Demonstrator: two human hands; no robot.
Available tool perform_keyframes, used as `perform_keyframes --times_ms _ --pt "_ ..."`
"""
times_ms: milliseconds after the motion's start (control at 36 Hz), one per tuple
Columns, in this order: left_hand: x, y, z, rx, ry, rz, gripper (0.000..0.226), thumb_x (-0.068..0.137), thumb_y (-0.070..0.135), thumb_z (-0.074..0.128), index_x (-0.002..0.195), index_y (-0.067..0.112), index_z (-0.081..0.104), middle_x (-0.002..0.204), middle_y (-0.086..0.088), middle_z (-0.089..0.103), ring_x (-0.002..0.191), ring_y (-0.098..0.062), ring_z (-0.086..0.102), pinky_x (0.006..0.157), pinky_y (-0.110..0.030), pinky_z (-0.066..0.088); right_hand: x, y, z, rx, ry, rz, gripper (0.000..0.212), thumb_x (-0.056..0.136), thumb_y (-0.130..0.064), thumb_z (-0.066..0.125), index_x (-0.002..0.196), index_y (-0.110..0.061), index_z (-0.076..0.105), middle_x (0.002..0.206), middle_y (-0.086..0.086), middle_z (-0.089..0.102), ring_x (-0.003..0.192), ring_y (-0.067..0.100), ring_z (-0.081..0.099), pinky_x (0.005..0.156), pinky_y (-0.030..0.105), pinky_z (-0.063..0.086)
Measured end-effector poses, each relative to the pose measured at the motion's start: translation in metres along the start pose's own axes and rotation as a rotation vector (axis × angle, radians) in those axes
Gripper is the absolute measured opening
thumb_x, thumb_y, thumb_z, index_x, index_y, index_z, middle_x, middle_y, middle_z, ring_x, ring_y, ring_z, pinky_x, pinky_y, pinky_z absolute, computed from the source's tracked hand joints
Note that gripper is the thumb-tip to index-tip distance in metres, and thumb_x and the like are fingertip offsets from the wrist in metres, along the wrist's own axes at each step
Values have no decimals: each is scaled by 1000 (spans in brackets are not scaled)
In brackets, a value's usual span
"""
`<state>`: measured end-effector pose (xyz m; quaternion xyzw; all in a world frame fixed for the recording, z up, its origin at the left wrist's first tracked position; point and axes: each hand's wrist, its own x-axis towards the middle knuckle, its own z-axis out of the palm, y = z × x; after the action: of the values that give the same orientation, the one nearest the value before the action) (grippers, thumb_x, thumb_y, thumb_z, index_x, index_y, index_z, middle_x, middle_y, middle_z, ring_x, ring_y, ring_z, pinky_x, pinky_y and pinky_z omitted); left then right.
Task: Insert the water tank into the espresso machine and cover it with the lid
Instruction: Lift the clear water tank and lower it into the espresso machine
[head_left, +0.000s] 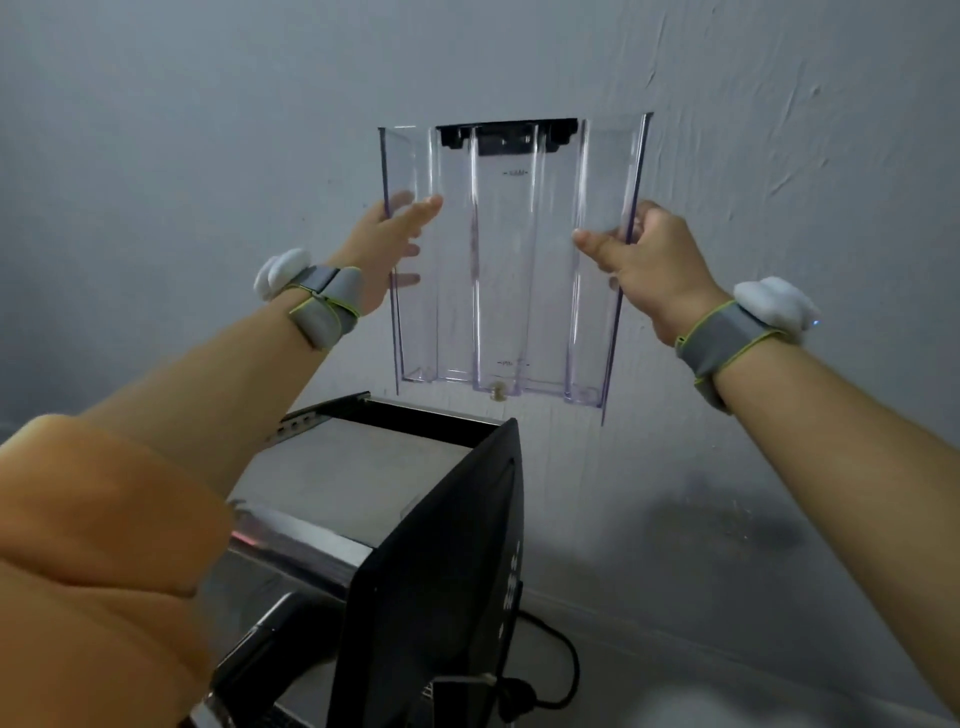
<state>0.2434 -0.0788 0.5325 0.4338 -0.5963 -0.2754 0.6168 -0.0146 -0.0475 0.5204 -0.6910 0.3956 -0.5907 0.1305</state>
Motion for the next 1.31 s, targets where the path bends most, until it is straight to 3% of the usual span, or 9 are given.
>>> perform_keyframes --times_ms 56,139,194,361,500,667,1167,1306 --pt "2 -3 -9 -27 36 -3 67 82 50 63 140 23 40 109 0 50 103 -19 50 71 -31 50 4 -1 11 4 -10 -1 55 82 -39 69 118 -2 52 101 10 60 103 32 62 92 50 52" --pt "9 -12 -25 -43 74 6 65 84 47 63 140 22 40 115 -3 50 106 -20 50 84 -37 50 11 0 32 23 -29 -5 66 82 -40 69 132 -4 46 113 13 62 109 30 60 96 48 51" --pt "16 -19 -38 -43 100 4 64 85 44 63 140 20 40 119 -6 50 109 -21 50 90 -38 48 17 1 50 36 -40 1 69 82 -41 68 135 -5 43 117 14 62 110 29 60 97 47 51" --pt "37 -46 -69 -52 109 15 64 86 42 63 140 17 41 138 -13 50 121 -28 50 88 -34 44 26 6 95 1 -38 7 67 84 -42 66 135 -6 42 114 11 62 104 25 60 95 44 52" --pt "59 -70 -85 -83 80 -1 63 86 41 63 140 17 41 119 -5 52 109 -20 51 82 -29 44 31 13 126 -42 -13 43 65 84 -42 66 133 -5 45 120 13 60 110 29 59 96 45 51" --pt "82 -101 -102 -110 21 -8 65 84 42 64 140 17 41 114 -3 52 105 -18 51 75 -27 45 35 23 159 -76 23 91 64 82 -44 68 131 -9 47 115 9 61 107 26 60 94 45 53" --pt "99 -159 -90 -81 -99 -43 64 85 40 64 141 18 40 127 -5 53 116 -24 51 92 -35 47 15 70 179 -116 74 188 71 80 -44 70 137 -13 42 119 4 59 107 22 59 94 44 53" --pt "96 -169 -91 -50 -108 -47 65 84 40 66 140 18 42 126 -5 54 113 -23 54 87 -33 50 6 80 182 -117 40 196 70 80 -44 69 137 -14 41 120 5 59 107 22 58 94 45 52"
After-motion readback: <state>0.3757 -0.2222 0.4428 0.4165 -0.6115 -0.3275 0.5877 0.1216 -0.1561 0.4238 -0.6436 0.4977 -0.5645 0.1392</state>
